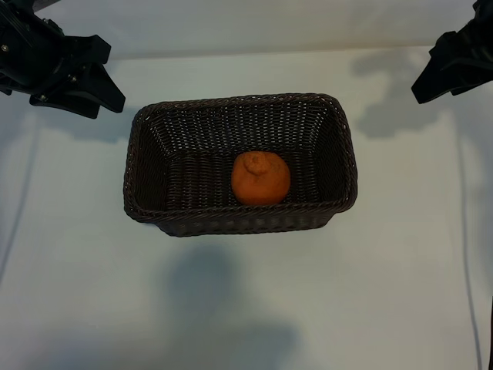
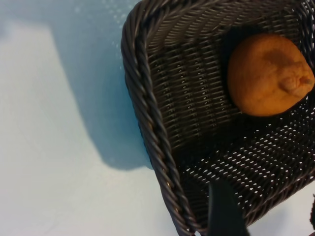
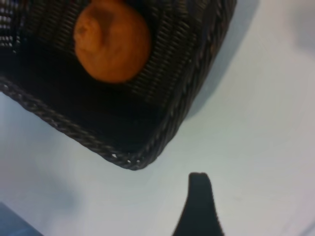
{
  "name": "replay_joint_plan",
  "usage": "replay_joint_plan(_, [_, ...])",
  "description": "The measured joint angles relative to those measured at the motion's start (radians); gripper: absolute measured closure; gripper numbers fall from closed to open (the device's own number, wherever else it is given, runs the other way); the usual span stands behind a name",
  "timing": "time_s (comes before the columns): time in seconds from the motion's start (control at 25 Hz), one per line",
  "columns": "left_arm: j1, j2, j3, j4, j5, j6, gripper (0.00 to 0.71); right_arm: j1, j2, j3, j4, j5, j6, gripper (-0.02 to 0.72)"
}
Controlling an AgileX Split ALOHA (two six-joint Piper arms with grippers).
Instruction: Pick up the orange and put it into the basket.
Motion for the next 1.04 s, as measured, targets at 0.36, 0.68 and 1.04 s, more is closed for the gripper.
replay_joint_plan(0.36, [0.0,0.0,0.0,0.001,0.0,0.001,0.252,0.0,0.0,0.0,0.002,0.0,0.0,0.179])
replay_joint_plan(0.68, [0.0,0.0,0.0,0.001,0.0,0.004,0.252,0.0,0.0,0.0,0.002,0.0,0.0,0.237])
replay_joint_plan(1.04, [0.0,0.0,0.0,0.001,0.0,0.004,0.252,0.0,0.0,0.0,0.003,0.0,0.0,0.336])
